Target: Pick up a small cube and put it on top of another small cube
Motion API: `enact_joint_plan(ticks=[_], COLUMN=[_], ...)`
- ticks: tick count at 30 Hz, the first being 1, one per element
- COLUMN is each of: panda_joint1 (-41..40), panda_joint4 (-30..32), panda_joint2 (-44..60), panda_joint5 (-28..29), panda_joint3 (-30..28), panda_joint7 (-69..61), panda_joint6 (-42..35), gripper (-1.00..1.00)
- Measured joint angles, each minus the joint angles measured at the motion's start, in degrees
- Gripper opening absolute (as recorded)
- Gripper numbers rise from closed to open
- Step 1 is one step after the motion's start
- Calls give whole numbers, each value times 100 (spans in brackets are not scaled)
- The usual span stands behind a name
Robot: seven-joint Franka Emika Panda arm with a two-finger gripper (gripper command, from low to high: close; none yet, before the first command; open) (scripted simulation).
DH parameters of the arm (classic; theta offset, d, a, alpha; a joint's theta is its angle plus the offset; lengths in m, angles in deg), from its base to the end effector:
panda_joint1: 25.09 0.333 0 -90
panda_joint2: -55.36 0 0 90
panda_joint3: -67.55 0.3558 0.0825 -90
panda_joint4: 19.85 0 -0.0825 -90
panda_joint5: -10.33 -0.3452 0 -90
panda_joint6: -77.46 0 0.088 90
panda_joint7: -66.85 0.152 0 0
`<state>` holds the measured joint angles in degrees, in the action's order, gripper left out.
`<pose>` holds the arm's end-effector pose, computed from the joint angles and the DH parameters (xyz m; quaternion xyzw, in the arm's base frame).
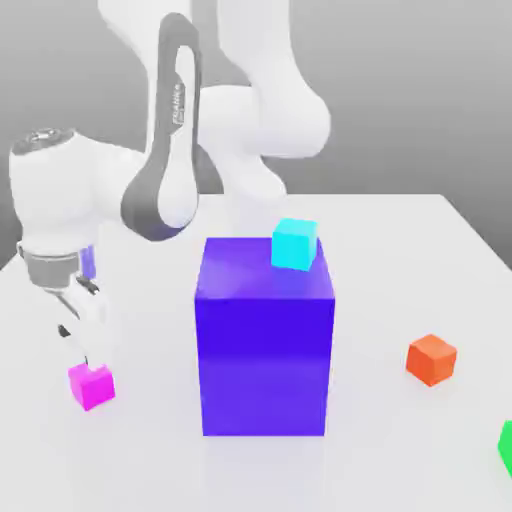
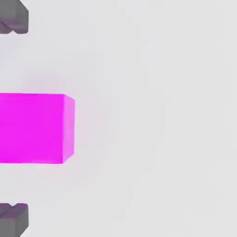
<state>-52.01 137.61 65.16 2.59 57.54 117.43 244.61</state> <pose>0.3026 -0.2399 0.2000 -0.6762 0.7368 -0.0012 0.0004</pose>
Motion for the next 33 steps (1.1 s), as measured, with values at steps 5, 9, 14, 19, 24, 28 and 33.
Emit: enact_joint_plan(ticks=[5, 9, 14, 19, 24, 28, 33], panda_joint1=[-468, -469, -278, 96, 1085, 1831, 2692], panda_joint4=[-148, -148, -47, -61, -763, -1240, -1733], panda_joint2=[781, 781, 306, -402, -115, 92, 273], panda_joint5=[-389, -375, -105, 554, 916, 1146, 1376], panda_joint3=[552, 553, 298, 232, 1037, 1582, 2190], panda_joint7=[-301, -288, -77, 528, 1295, 1836, 2443], panda_joint6=[625, 626, 249, -491, -1008, -1322, -1648], gripper=[-100, -100, -100, -100, -100, -100, -100])
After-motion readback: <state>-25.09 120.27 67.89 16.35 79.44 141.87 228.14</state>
